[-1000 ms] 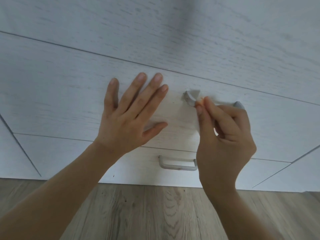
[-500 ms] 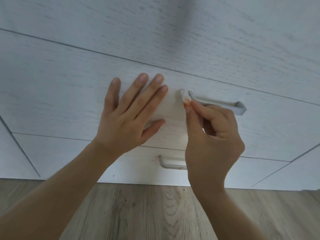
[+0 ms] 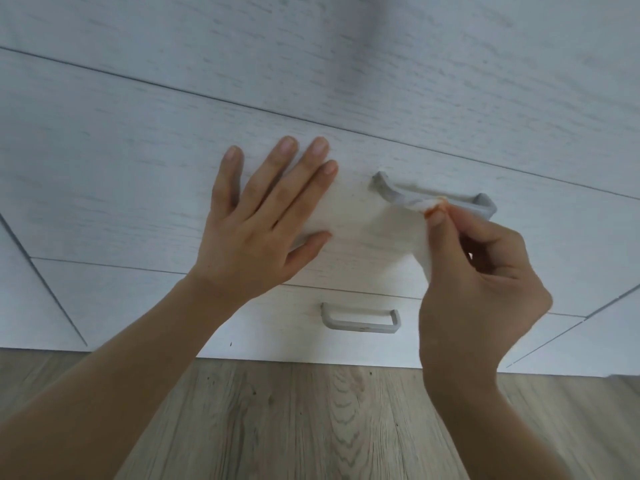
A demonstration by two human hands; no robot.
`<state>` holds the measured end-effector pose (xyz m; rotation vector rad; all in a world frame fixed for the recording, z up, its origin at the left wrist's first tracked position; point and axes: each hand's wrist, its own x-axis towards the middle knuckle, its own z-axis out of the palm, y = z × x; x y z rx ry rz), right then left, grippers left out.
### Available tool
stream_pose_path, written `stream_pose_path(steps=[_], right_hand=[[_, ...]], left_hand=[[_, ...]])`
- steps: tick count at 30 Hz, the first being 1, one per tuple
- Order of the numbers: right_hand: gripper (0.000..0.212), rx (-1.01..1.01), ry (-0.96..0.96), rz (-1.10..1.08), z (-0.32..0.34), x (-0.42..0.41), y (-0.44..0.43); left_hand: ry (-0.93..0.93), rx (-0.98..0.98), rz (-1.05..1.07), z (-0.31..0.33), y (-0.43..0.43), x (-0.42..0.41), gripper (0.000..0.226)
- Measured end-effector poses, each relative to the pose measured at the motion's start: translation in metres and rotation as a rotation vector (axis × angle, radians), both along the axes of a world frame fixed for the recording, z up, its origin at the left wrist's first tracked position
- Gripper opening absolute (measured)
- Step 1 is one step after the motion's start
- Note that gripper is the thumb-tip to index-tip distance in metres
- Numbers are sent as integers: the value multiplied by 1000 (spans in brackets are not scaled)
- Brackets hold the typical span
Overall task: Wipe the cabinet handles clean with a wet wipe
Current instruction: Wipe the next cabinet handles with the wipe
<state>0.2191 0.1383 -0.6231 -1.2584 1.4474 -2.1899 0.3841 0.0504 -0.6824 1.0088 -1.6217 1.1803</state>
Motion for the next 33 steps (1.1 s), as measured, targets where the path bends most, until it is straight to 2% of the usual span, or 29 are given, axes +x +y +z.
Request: stream_pose_path(steps=[5,12,17,21,24,27,33], right_hand=[[3,33,-106,-56,3,-21,-2],[7,106,-176,-112,-3,-53,-7],[5,327,8,48,-29,-65,10],[7,483,222,153,-50,-68,19],[8,552,269,141,-68,-74,16],[16,581,211,94,-91,-75,14],[16,523,47,41,-113,-68,13]], left_hand=[[0,34,6,1,3,0,70],[-76,223,19,-21,22,2,69],[-288,382,-36,-63,44,7,72],[-229,497,-22,-96,57,0,79],[-200,571,-13,-113,58,-10,83],[-144,589,-16,-122,56,-21,85],[-95,554,-19,-133,48,-27,82]])
